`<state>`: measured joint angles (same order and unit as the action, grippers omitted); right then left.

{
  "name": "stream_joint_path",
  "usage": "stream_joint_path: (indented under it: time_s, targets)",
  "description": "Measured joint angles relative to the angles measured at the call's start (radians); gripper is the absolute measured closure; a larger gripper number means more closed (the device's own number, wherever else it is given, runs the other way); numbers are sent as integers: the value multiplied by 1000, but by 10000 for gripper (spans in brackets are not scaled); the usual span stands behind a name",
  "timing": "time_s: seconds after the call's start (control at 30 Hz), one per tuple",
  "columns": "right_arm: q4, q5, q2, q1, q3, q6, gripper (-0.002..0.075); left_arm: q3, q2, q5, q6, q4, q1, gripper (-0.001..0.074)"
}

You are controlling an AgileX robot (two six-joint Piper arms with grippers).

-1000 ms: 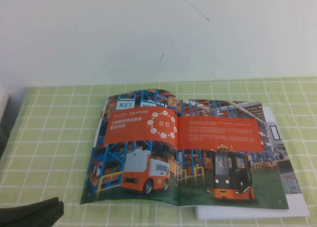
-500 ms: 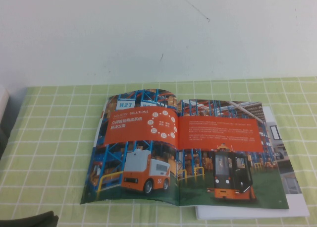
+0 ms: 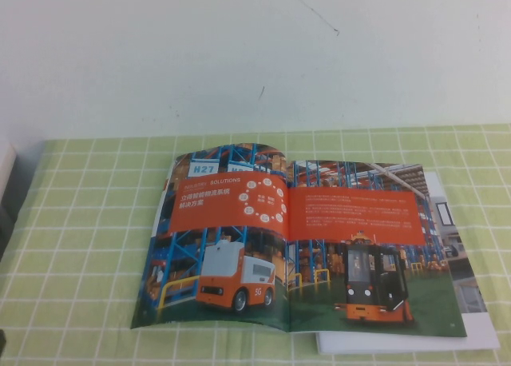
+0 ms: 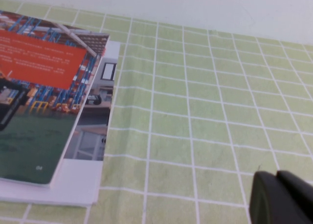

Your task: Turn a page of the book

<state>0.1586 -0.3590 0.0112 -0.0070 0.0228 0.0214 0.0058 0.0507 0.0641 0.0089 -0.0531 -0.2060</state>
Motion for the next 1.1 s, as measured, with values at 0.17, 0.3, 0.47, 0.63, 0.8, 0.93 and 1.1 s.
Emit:
stream_joint_path:
  time_s: [0.17, 0.3, 0.47, 0.63, 0.8, 0.93, 1.1]
  targets:
    - [0, 0, 0, 0, 0, 0, 729, 16, -59, 76, 2, 59, 160, 738]
    - [2, 0, 0, 0, 0, 0, 729, 16, -59, 198, 2, 77, 236, 738]
    - [2, 0, 0, 0, 0, 0, 729, 16, -61, 244, -17, 117, 249, 738]
    - [2, 0, 0, 0, 0, -1, 729, 16, -61, 244, -24, 135, 249, 738]
    - [2, 0, 0, 0, 0, -1, 729, 16, -61, 245, -24, 145, 249, 738]
    - [2, 0, 0, 0, 0, -2, 729, 16, -61, 245, -24, 147, 249, 738]
    - [2, 0, 0, 0, 0, -2, 729, 16, -61, 247, -24, 149, 249, 738]
